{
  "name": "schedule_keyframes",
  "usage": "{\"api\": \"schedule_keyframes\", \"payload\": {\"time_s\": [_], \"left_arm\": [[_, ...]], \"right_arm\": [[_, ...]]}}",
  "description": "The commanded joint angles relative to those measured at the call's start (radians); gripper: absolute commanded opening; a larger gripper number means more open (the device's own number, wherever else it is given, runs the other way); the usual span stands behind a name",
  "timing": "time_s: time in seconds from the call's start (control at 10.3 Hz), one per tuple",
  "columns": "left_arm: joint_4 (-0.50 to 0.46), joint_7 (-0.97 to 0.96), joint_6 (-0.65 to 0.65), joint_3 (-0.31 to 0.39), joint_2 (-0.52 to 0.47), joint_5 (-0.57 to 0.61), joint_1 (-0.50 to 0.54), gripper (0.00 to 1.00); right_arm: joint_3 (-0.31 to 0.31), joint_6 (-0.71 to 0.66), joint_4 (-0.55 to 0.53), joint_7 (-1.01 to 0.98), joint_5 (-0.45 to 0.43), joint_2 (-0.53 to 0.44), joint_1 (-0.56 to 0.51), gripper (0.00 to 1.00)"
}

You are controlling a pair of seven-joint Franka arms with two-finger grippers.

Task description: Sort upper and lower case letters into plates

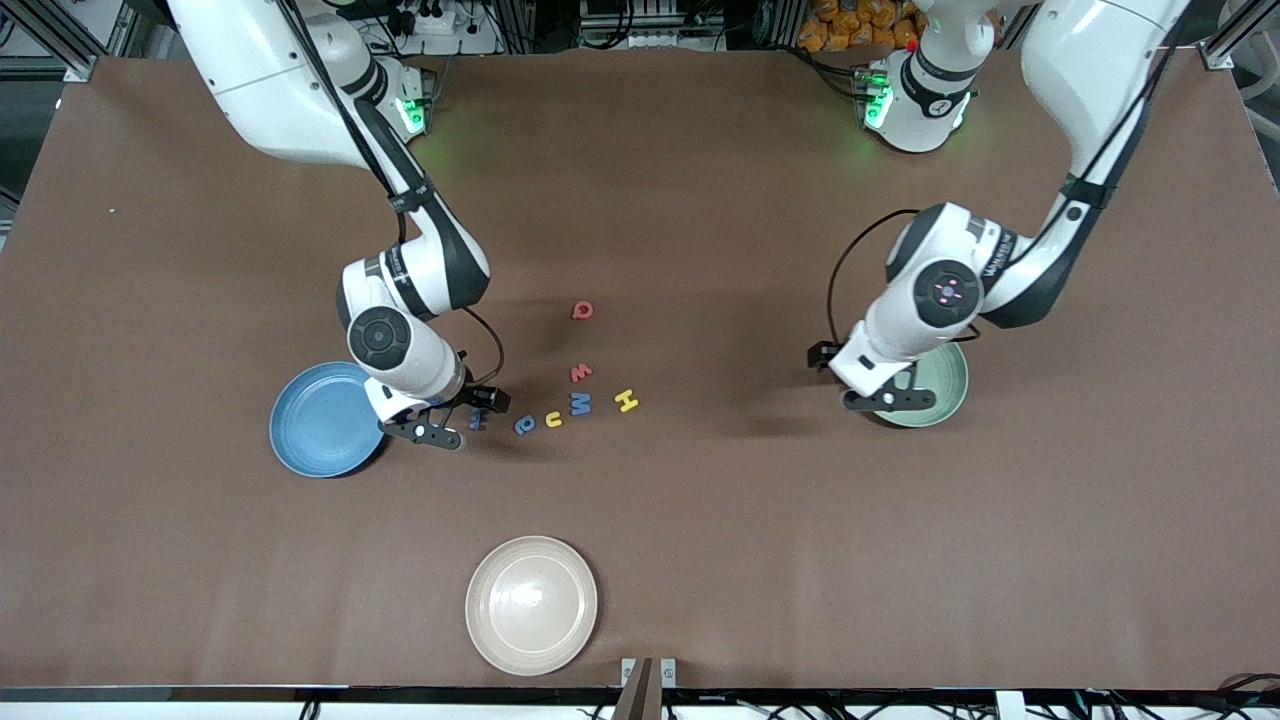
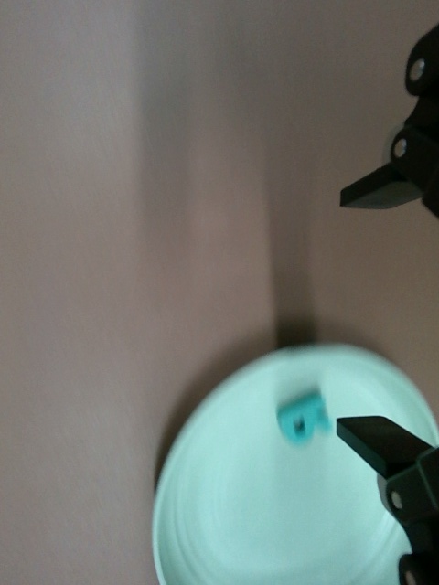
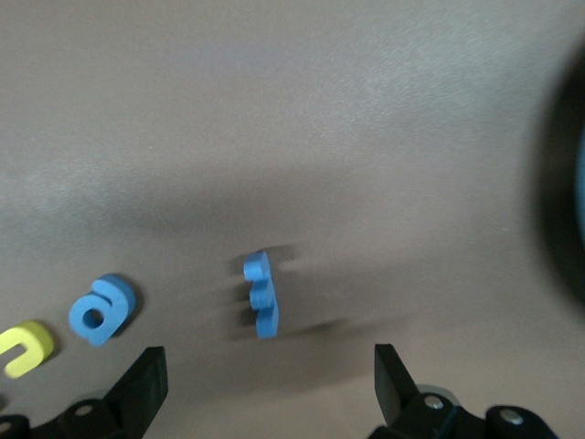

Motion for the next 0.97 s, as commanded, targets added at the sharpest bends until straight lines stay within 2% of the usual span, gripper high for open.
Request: {"api": "schedule_keyframes", "payload": {"time_s": [0.0,0.29,0.49,0.58,0.78,0.87], "left_arm": [[0.149,-0.122,-0.006,0.006,0.102,-0.009,-0.096,1.0],[0.301,-0.15,-0.006,0.043,0.206,0.068,-0.222,1.0],[0.433,-0.135,-0.006,0.066,0.312,0.244,-0.315,1.0],[0.482,-0.103,-0.004,0.066,0.35,0.298,-0.346,1.0],[0.513,0.076,0.031,0.066,0.381,0.311,-0.365,1.0],[0.513,0.145,0.068,0.066,0.384,0.307,-0.365,1.0]], "right_arm": [[0.009,0.04,-0.003,-0.012,0.019,0.028,0.002,1.0],[0.008,0.043,0.0,-0.016,0.018,0.035,-0.009,1.0],[0.008,0.051,0.019,-0.017,0.016,0.052,-0.026,1.0],[0.008,0.051,0.032,-0.015,0.018,0.058,-0.024,1.0],[0.008,0.054,0.043,-0.013,0.021,0.066,-0.023,1.0],[0.008,0.065,0.043,-0.012,0.019,0.068,-0.015,0.77]]}}
